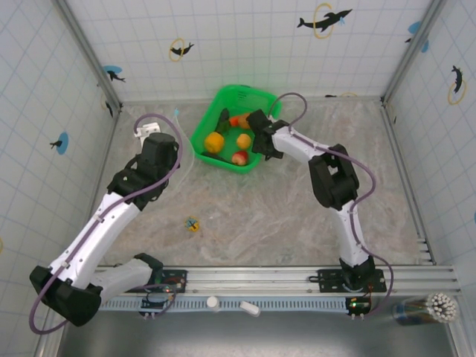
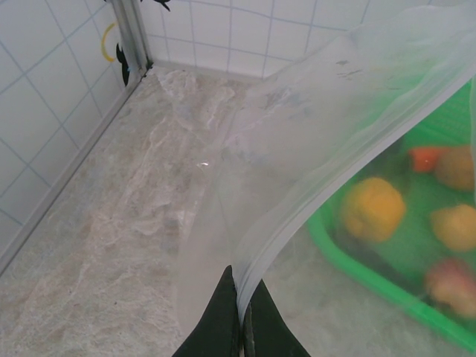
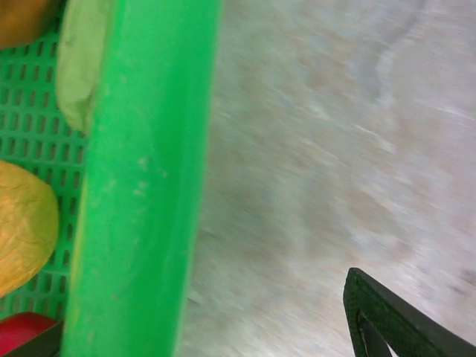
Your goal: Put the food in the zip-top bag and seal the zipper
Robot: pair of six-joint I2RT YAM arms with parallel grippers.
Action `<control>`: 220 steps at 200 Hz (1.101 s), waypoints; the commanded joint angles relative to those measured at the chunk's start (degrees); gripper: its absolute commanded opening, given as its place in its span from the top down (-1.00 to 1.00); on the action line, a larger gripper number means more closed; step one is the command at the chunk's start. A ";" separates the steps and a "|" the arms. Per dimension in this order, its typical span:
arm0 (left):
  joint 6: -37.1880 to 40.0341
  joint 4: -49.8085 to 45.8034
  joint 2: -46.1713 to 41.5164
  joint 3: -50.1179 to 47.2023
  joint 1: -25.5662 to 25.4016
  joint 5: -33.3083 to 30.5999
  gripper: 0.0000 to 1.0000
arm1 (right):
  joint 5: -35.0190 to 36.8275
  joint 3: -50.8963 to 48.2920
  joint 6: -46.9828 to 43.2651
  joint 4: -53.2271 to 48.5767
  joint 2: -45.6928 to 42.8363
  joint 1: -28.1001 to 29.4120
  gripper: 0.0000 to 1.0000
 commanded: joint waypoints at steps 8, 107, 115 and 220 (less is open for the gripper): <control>-1.05 2.20 -1.70 -1.13 0.51 0.08 1.00 | 4.54 -10.63 -2.72 -0.43 -10.33 -1.69 -0.40; -1.59 7.07 1.28 -2.86 0.66 7.89 1.00 | -1.42 -53.95 -4.80 7.72 -39.86 -15.20 -0.48; -1.57 7.34 1.57 -2.84 0.63 8.29 1.00 | 0.32 -55.45 -4.57 6.55 -41.33 -16.64 -0.51; -1.49 10.09 8.69 -2.12 0.50 22.32 1.00 | 20.46 -50.01 -7.86 2.40 -51.81 -27.89 -0.74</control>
